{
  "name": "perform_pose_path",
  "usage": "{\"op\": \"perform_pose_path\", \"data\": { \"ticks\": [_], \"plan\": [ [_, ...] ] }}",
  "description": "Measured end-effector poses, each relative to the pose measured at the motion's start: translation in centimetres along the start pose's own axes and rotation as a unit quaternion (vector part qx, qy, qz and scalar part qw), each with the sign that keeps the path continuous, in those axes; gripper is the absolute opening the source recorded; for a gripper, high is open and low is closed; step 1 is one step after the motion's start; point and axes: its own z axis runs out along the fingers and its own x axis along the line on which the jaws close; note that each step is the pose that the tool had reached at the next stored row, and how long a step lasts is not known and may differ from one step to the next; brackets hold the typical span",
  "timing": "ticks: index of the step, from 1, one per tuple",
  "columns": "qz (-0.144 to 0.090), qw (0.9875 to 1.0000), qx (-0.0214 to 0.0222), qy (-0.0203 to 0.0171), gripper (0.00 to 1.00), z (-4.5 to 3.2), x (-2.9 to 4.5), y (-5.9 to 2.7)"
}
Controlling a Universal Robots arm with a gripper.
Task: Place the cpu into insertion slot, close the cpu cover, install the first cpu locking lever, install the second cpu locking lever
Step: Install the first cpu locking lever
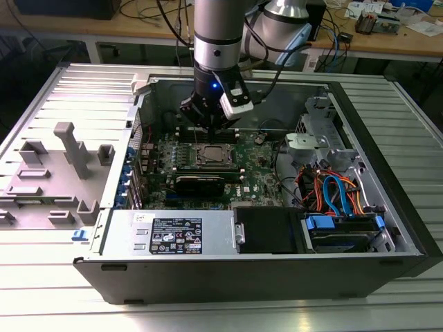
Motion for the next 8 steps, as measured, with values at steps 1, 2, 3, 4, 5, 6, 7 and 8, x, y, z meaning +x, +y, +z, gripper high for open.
{"op": "perform_pose_path", "data": {
  "ticks": [1,2,3,4,5,6,7,8],
  "plan": [
    [-0.007,1.0,0.0001,-0.0001,0.11,0.0,0.01,0.0],
    [-0.013,0.9999,0.0001,-0.0002,0.11,0.01,0.06,0.0],
    [-0.016,0.9999,0.0001,-0.0003,0.11,0.02,0.13,0.0],
    [-0.017,0.9999,0.0002,-0.0007,0.11,0.02,0.31,-0.01],
    [-0.018,0.9998,0.0002,-0.001,0.11,0.01,0.44,-0.01],
    [-0.019,0.9998,0.0002,-0.0013,0.11,0.02,0.62,-0.01],
    [-0.02,0.9998,0.0002,-0.0015,0.11,0.02,0.8,-0.02],
    [-0.021,0.9998,0.0002,-0.0018,0.11,0.02,0.98,-0.02]
  ]
}}
